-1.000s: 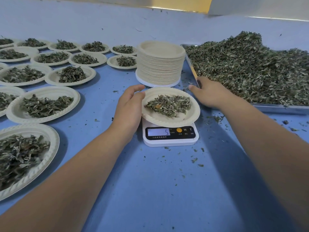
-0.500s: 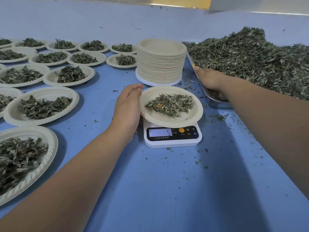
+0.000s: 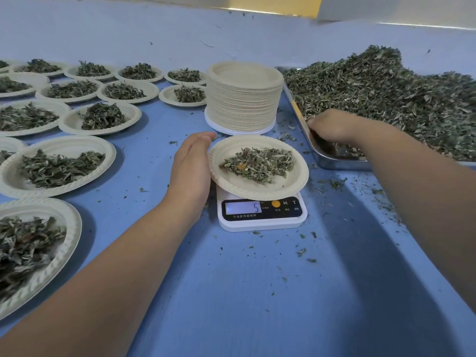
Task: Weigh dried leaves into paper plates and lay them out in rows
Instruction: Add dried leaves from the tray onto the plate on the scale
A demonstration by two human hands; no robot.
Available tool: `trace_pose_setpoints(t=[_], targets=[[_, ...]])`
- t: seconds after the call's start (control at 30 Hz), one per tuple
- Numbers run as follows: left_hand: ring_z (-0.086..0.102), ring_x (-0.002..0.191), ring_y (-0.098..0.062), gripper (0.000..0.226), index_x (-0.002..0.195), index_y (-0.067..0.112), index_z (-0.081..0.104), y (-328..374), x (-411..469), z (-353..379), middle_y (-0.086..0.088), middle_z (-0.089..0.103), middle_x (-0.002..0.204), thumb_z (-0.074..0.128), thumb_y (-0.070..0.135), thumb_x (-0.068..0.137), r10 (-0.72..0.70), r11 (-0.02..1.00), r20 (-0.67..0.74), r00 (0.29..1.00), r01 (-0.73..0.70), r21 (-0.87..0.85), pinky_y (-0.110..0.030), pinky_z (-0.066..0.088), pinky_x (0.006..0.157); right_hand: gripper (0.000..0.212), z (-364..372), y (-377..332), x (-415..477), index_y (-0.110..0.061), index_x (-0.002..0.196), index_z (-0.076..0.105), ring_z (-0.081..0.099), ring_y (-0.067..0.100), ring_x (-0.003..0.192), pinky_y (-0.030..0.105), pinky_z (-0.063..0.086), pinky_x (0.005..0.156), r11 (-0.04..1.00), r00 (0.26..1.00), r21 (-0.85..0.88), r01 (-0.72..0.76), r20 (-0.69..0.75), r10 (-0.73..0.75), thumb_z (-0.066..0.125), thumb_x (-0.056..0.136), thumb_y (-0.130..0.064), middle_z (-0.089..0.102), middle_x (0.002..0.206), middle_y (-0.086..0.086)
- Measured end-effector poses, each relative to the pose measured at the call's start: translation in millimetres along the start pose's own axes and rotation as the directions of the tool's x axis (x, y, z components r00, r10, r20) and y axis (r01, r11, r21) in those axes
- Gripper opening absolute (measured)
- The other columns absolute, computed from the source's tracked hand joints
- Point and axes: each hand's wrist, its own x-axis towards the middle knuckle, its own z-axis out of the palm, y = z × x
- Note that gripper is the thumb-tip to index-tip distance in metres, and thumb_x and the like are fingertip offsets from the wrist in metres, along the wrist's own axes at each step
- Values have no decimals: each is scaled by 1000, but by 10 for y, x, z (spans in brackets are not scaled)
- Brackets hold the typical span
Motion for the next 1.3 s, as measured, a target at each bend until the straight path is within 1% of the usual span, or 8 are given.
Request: trace_pose_setpoints(t=[0.2,0.33,0.53,0.7,0.77,0.87,1.1,1.3], targets=[[58,129,-20,33,93,47,74,-20,23,-29,4,64,132,45,52,79,-28,999,25,999,28,-19,-50,44,112,15,-138,-10,-230,-30,93,70,62,16,83,34,55,76,995,995,-87,56,-75,-62,63,90,-17,67,94,-6],[56,130,-16,35,97,44,74,-40,35,-36,5,64,133,45,52,79,-6,1000,27,1000,6,-18,-48,43,113,52,-135,-39,-319,-33,137,51,66,35,101,52,59,88,993,986,-118,25,166,-5,57,90,-12,61,119,9],[58,128,-18,33,96,44,73,-37,40,-25,5,65,131,44,49,80,5,1000,28,1000,-5,1,-48,42,114,24,-17,-46,-378,-10,102,72,62,37,100,43,54,83,979,997,-195,66,-30,-73,55,87,-1,69,108,14],[60,125,-19,33,96,45,72,-44,34,-23,6,66,128,44,49,80,8,1000,25,1000,-8,21,-49,45,111,13,-37,-15,-444,-20,89,75,61,21,80,28,48,68,1000,990,4,14,-142,-13,66,88,-10,69,92,-2],[60,125,-19,33,96,44,72,-47,36,-20,7,67,128,44,49,80,6,1000,28,1000,-7,24,-49,45,111,8,-78,13,-479,-23,89,75,61,14,73,25,50,61,995,970,98,13,-244,12,74,86,-16,65,84,-7],[62,122,-19,34,98,43,72,-49,38,-15,7,68,126,44,49,80,9,999,23,1000,-9,30,-49,45,111,15,-98,50,-509,-22,100,74,67,21,80,34,58,72,980,957,199,15,-286,44,78,85,-21,67,95,-3],[64,119,-18,33,96,45,73,-63,42,-17,7,69,122,44,50,80,19,999,16,1000,-20,44,-49,47,109,15,-171,63,-642,-26,100,73,66,15,70,20,47,59,976,919,218,16,-388,72,78,86,-25,66,93,-3],[67,113,-18,30,92,47,74,-26,13,3,10,71,115,47,51,79,-7,999,0,1000,7,32,-50,50,106,18,-357,-317,-860,-35,97,70,62,6,70,17,47,49,944,871,256,206,-489,-58,79,84,-28,62,90,-15]])
